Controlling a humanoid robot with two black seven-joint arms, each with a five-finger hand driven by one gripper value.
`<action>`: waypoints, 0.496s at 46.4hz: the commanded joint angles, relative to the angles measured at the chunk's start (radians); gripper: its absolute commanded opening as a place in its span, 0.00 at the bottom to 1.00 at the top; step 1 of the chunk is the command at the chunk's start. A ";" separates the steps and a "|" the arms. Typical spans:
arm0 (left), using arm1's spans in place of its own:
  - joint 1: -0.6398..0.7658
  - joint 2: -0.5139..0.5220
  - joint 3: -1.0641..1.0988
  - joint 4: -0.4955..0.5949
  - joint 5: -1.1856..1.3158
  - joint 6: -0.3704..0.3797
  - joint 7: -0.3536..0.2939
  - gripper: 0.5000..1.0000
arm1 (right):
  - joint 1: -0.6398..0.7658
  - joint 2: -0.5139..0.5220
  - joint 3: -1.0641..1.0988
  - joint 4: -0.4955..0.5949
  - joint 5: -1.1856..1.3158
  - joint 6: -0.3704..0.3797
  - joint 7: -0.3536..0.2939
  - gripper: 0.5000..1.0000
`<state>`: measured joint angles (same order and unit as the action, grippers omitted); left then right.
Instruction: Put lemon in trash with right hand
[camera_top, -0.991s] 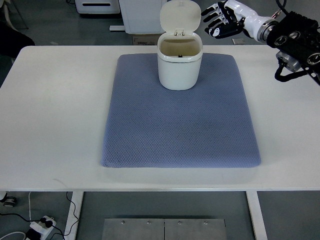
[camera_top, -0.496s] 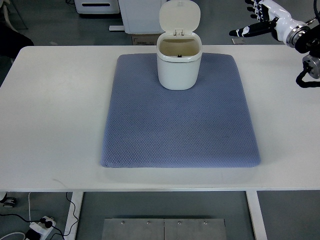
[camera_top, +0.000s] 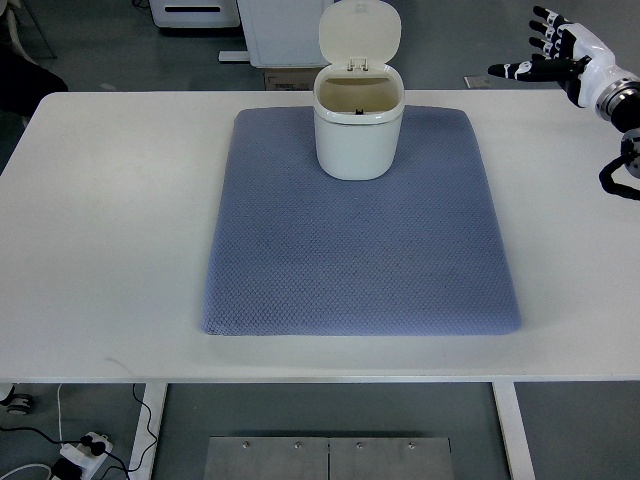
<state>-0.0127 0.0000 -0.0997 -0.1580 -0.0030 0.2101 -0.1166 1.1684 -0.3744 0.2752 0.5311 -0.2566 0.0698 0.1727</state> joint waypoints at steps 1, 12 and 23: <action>0.000 0.000 0.000 0.000 0.000 0.000 0.000 1.00 | -0.001 0.002 0.007 0.000 0.000 0.005 -0.002 1.00; 0.000 0.000 0.000 0.000 0.000 0.000 0.000 1.00 | -0.075 0.011 0.163 0.001 0.016 0.018 -0.004 1.00; 0.000 0.000 0.000 0.000 0.000 0.000 0.000 1.00 | -0.167 0.035 0.309 0.001 0.100 0.018 -0.004 1.00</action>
<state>-0.0125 0.0000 -0.0997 -0.1580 -0.0031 0.2102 -0.1165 1.0061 -0.3504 0.5762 0.5320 -0.1659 0.0873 0.1705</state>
